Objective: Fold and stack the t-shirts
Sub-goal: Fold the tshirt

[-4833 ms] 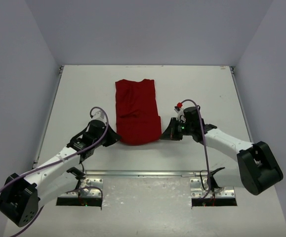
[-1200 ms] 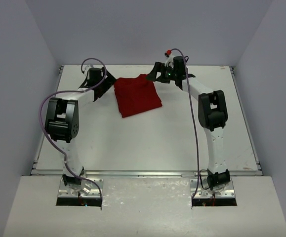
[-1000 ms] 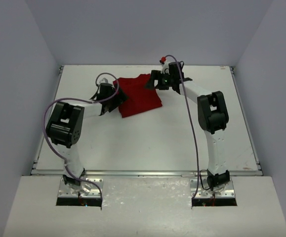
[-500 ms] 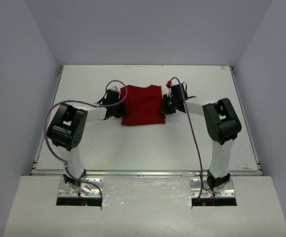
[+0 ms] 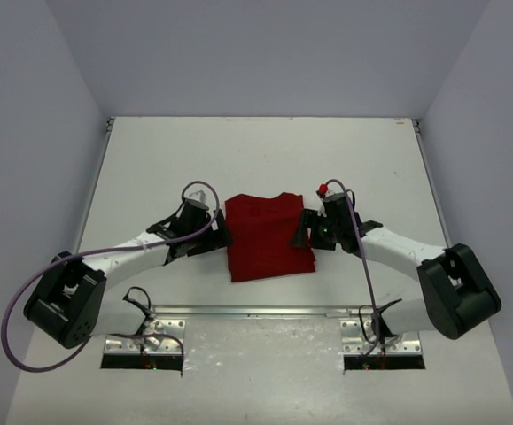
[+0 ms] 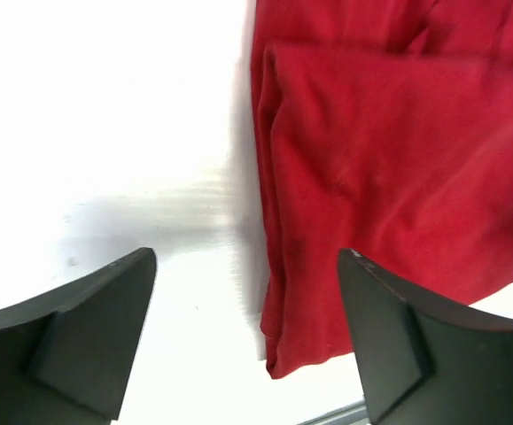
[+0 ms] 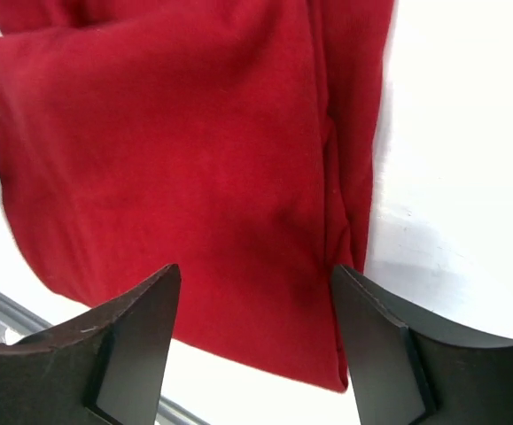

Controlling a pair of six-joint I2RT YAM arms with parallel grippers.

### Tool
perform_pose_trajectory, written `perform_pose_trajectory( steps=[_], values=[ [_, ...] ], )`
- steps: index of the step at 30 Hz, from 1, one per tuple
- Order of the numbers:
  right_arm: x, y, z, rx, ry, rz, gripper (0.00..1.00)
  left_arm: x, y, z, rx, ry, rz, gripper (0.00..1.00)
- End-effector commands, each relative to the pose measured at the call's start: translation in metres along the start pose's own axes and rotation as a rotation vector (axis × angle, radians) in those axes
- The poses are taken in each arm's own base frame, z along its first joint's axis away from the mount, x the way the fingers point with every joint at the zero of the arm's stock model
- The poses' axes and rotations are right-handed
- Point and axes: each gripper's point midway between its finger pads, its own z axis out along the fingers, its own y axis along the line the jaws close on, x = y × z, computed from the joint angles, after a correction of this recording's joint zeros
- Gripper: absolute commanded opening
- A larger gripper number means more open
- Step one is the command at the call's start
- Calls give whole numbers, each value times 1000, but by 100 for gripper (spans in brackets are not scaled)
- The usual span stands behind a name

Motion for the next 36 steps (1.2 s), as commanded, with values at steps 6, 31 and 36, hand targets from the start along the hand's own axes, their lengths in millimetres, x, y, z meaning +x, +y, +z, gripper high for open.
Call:
perform_pose_trajectory(
  steps=[6, 31, 36],
  values=[
    [-74, 31, -19, -104, -103, -243, 70, -98, -40, -34, 55, -307, 73, 80],
    [-102, 4, 39, -199, 48, -364, 67, -87, -37, 32, 265, -151, 215, 75],
    [-107, 6, 41, -221, 44, -352, 68, -83, -33, 36, 254, -138, 218, 60]
  ],
)
